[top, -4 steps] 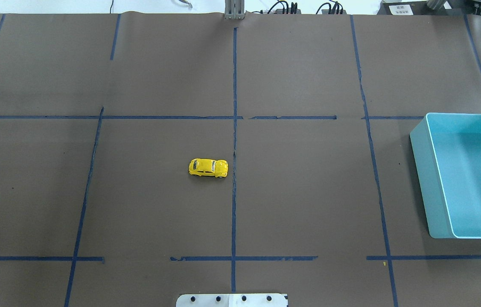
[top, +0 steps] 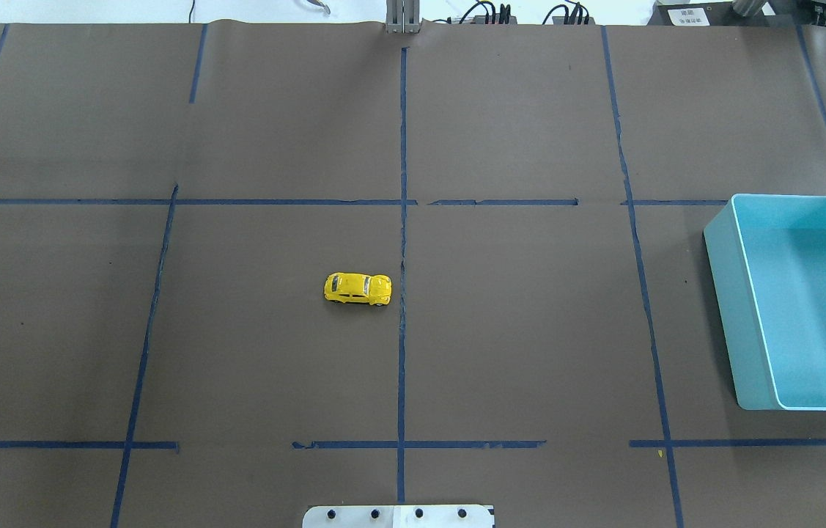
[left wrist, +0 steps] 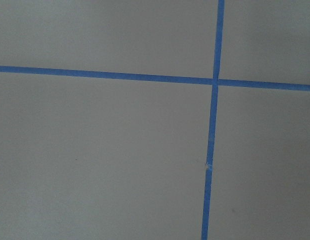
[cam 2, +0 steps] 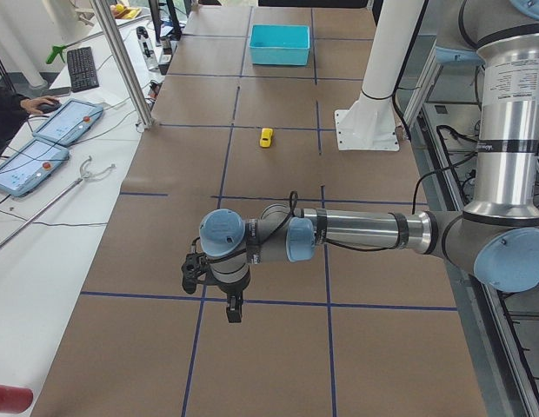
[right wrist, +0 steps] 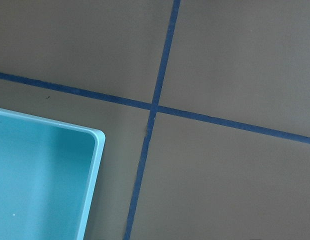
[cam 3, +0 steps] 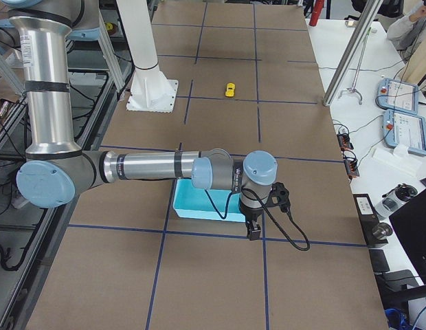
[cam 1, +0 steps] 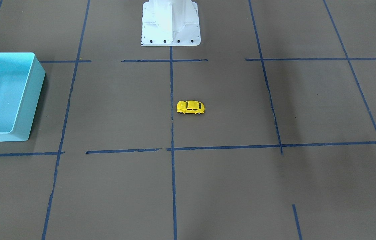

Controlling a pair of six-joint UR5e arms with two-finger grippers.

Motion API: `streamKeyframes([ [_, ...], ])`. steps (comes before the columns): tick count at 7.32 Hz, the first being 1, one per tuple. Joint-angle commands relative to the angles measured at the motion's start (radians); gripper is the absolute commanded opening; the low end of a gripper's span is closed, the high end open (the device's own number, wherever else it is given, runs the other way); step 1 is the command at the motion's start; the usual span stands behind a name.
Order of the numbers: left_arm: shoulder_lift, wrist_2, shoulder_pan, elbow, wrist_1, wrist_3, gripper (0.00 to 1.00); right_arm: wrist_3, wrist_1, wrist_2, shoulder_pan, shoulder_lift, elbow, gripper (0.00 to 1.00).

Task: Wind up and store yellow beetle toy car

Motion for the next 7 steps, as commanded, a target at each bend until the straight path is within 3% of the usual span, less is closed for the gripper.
streamKeyframes([
  [1, 0.001, 0.000, 0.000, 0.000, -0.001, 0.000, 1.00, 0.000, 0.000, 0.000, 0.000, 0.000, 0.000, 1.00],
  [7, 0.000, 0.017, 0.000, 0.000, -0.001, 0.000, 1.00, 0.000, 0.000, 0.000, 0.000, 0.000, 0.000, 1.00],
])
